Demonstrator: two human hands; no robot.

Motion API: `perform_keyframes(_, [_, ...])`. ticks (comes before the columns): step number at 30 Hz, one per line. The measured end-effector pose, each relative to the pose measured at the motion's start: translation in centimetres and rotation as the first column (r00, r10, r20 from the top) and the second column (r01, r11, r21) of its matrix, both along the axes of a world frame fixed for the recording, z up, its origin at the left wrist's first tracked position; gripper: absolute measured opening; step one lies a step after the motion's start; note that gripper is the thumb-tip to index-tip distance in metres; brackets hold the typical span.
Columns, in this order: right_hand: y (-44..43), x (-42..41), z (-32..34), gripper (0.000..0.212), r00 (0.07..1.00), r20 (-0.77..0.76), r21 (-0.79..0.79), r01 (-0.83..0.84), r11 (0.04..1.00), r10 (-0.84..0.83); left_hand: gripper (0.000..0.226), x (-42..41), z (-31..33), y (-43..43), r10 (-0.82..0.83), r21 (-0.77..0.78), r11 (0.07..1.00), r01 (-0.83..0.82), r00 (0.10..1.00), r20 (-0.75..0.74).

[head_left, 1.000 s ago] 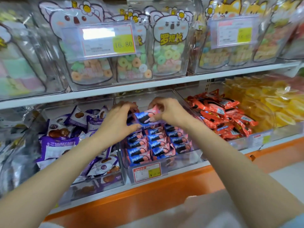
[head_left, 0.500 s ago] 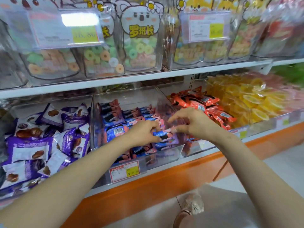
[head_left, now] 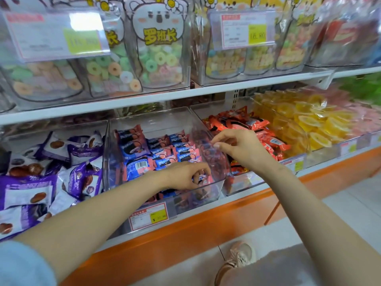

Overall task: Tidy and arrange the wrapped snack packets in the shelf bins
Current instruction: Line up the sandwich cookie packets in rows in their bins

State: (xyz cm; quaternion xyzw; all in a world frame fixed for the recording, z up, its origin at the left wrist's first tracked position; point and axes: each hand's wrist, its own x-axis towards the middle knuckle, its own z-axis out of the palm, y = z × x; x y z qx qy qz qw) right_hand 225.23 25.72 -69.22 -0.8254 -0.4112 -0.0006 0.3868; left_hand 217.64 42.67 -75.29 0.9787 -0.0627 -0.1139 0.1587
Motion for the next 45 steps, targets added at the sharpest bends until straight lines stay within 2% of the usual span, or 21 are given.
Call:
perform_keyframes(3, [0.2, 0.1, -0.2, 0.009, 1.0, 0.012, -0.006, 0.004, 1.0, -0.004, 0.024, 0.6, -0.5, -0.7, -0.072, 0.085, 0.994, 0.065, 0.994, 0.08])
perform_keyframes(7, [0.3, 0.3, -0.3, 0.009, 0.999, 0.045, -0.026, 0.011, 1.0, -0.01, 0.023, 1.4, -0.9, -1.3, -0.01, 0.045, 0.999, 0.005, 0.994, 0.112])
perform_keyframes(10, [0.5, 0.3, -0.5, 0.009, 1.0, 0.029, -0.026, 0.006, 1.0, -0.006, 0.012, 1.4, -0.8, -1.0, -0.062, 0.055, 0.997, 0.056, 0.992, 0.11])
perform_keyframes(14, [0.6, 0.3, -0.8, 0.008, 0.999, 0.039, -0.03, -0.006, 1.0, 0.007, 0.02, 1.0, 0.0, 0.2, -0.077, -0.059, 0.995, 0.082, 0.994, 0.079])
perform_keyframes(17, [0.5, 0.4, -0.8, 0.009, 1.0, 0.013, -0.016, -0.004, 1.0, 0.004, 0.03, 0.7, -0.4, 1.2, -0.041, -0.081, 0.995, 0.052, 0.991, 0.13])
perform_keyframes(19, [0.5, 0.5, -0.9, 0.009, 1.0, 0.002, -0.009, -0.003, 1.0, 0.003, 0.037, 0.6, -0.6, 1.7, -0.026, -0.095, 0.995, 0.034, 0.996, 0.086])
perform_keyframes(21, [0.6, 0.6, -1.0, 0.008, 1.0, 0.005, -0.011, -0.004, 1.0, 0.004, 0.04, 0.7, -0.6, 1.9, -0.047, -0.068, 0.997, 0.048, 0.999, 0.021])
perform_keyframes(25, [0.8, 0.8, -1.3, 0.009, 1.0, -0.007, -0.01, -0.004, 1.0, 0.004, 0.041, 0.8, -0.8, 1.5, -0.061, 0.052, 0.997, 0.061, 0.998, -0.007])
perform_keyframes(30, [1.2, 1.0, -1.9, 0.009, 1.0, -0.013, -0.01, 0.014, 1.0, -0.014, 0.041, 0.4, -0.4, 1.3, -0.035, 0.067, 0.997, 0.035, 0.999, -0.012])
perform_keyframes(32, [1.3, 1.0, -2.1, 0.011, 1.0, -0.009, 0.0, 0.029, 1.0, -0.029, 0.038, 0.1, 0.2, 1.0, 0.002, 0.071, 0.997, -0.007, 0.998, 0.069])
perform_keyframes(37, [1.5, 0.8, -1.9, 0.012, 0.999, 0.033, -0.003, 0.035, 0.999, -0.035, 0.026, -1.7, 2.5, 1.2, 0.203, -0.041, 0.979, -0.2, 0.944, 0.26])
perform_keyframes(41, [1.7, 0.2, -1.2, 0.013, 0.997, 0.029, 0.023, 0.066, 0.998, -0.067, 0.022, -2.7, 4.8, 1.4, 0.324, -0.067, 0.945, -0.32, 0.893, 0.313])
perform_keyframes(45, [1.8, -0.2, -1.0, 0.015, 0.994, 0.047, 0.026, 0.094, 0.995, -0.095, 0.025, -2.8, 5.8, 0.7, 0.363, -0.086, 0.931, -0.355, 0.871, 0.331])
